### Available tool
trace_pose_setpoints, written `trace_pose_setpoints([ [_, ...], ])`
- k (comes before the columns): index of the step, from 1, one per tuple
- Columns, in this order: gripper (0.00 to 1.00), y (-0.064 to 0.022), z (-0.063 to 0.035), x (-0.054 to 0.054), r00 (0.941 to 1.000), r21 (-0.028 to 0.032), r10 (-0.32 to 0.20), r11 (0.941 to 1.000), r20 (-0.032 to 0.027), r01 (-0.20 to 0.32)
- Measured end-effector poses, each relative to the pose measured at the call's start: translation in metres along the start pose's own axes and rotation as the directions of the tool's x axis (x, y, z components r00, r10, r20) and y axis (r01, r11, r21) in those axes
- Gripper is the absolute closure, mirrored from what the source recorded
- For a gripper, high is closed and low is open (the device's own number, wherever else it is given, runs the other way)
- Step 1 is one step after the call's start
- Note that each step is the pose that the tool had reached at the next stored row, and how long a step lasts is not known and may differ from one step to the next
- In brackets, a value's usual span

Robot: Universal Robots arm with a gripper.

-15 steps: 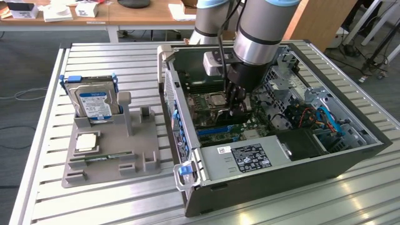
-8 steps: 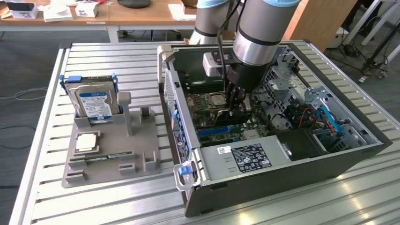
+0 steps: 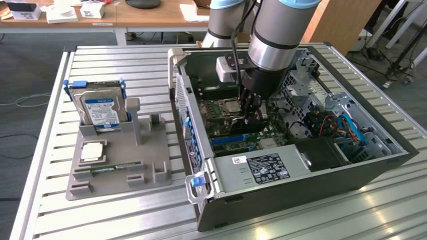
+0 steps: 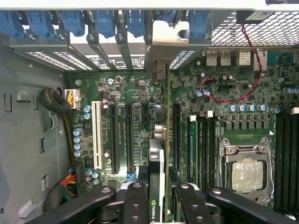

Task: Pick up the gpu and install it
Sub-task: 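Insert the gpu into the slot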

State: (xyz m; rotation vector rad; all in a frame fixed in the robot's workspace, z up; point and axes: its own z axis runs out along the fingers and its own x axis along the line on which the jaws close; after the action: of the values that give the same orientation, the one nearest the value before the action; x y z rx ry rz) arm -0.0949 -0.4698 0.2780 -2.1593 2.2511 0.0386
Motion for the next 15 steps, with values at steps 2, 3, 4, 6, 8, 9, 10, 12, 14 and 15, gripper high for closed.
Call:
trace_pose_setpoints([
  [2, 0.73, 0.0, 0.001, 0.0, 1.0, 0.0002, 0.0, 1.0, 0.0006, 0.0],
  [3, 0.73, 0.0, 0.0013, 0.0, 1.0, 0.0001, 0.0, 1.0, 0.0003, 0.0],
  [4, 0.73, 0.0, 0.0013, 0.0, 1.0, 0.0, 0.0, 1.0, 0.0, 0.0],
  [6, 0.73, 0.0, 0.0022, 0.0, 1.0, 0.0001, 0.0, 1.0, 0.0004, 0.0],
  [8, 0.73, 0.0, 0.0027, 0.0001, 1.0, 0.0, 0.0, 1.0, 0.0001, 0.0],
  [9, 0.73, 0.0001, 0.0027, 0.0001, 1.0, -0.0001, 0.0, 1.0, 0.0, 0.0],
  [10, 0.73, 0.0001, 0.0027, 0.0001, 1.0, -0.0001, 0.0, 1.0, -0.0001, 0.0],
  [12, 0.73, 0.0001, 0.0031, 0.0001, 1.0, 0.0001, 0.0, 1.0, 0.0002, 0.0],
  [14, 0.73, 0.0004, 0.0034, 0.0001, 1.0, 0.0, 0.0, 1.0, 0.0001, 0.0],
  [15, 0.73, 0.0005, 0.0034, 0.0001, 1.0, 0.0, 0.0, 1.0, 0.0001, 0.0],
])
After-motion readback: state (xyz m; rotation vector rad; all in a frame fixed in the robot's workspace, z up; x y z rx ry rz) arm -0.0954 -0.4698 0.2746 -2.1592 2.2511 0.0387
